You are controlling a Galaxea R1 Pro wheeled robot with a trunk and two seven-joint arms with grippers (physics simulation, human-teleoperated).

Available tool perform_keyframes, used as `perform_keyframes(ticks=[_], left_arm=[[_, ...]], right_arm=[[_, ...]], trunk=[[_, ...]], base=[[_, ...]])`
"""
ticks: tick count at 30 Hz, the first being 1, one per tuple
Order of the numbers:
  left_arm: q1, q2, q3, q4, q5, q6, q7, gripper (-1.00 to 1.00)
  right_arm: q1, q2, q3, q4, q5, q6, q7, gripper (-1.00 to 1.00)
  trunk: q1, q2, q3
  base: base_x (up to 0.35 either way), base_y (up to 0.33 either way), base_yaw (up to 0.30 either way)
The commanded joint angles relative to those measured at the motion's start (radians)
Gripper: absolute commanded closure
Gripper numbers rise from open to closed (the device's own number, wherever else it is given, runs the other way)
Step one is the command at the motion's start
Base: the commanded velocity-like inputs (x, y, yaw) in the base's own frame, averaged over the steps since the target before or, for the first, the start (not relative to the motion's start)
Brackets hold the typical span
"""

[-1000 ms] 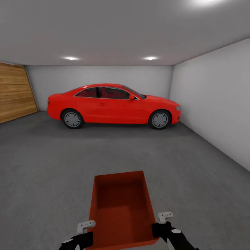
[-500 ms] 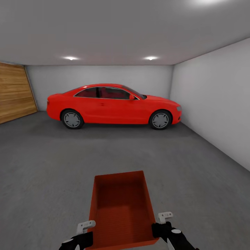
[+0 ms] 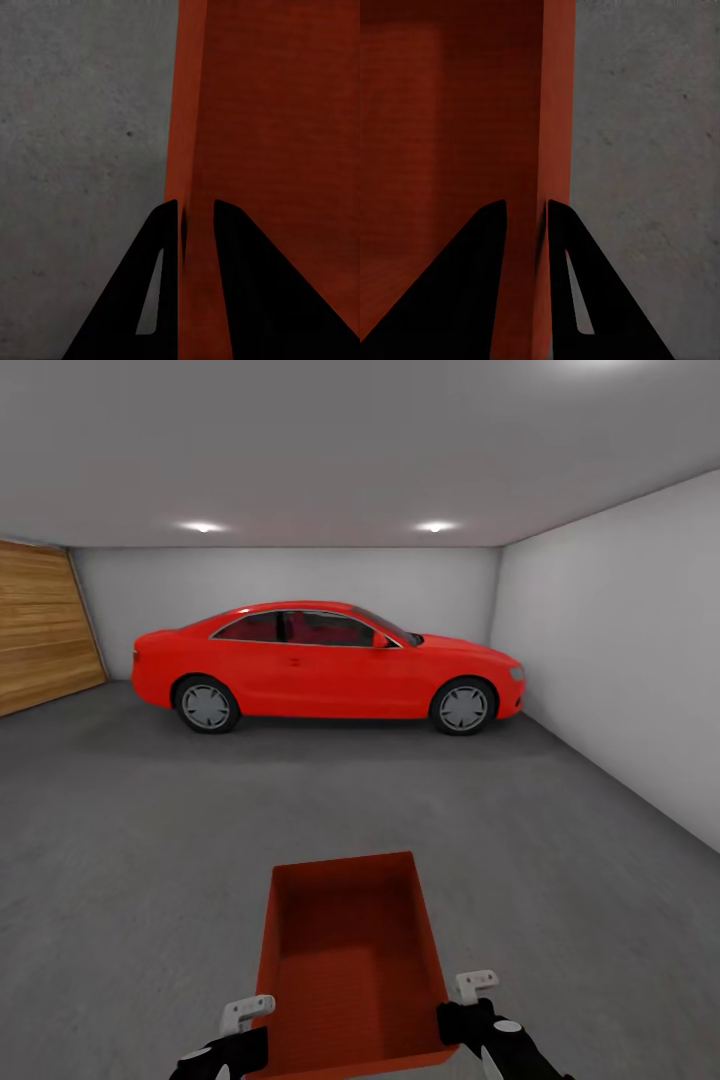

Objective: Move the two storage containers from the living room to the garage. In the garage, place one container on the floor and stack the other container on top of it (either order is fine).

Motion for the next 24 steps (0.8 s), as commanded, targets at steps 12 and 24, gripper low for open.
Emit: perform_keyframes(ticks=[12,24], left_arm=[[0.0,0.016,0.001,-0.004,-0.061,-0.034,0.027,1.0],[0.0,0.016,0.0,-0.004,-0.061,-0.034,0.027,1.0]], right_arm=[[-0.002,-0.001,-0.004,0.0,-0.04,0.006,0.038,1.0],[-0.002,0.0,-0.004,0.0,-0.04,0.008,0.038,1.0]], trunk=[[0.001,-0.001,-0.002],[0.001,-0.001,-0.002]], base=[[0.316,-0.038,0.0],[0.321,-0.075,-0.03]])
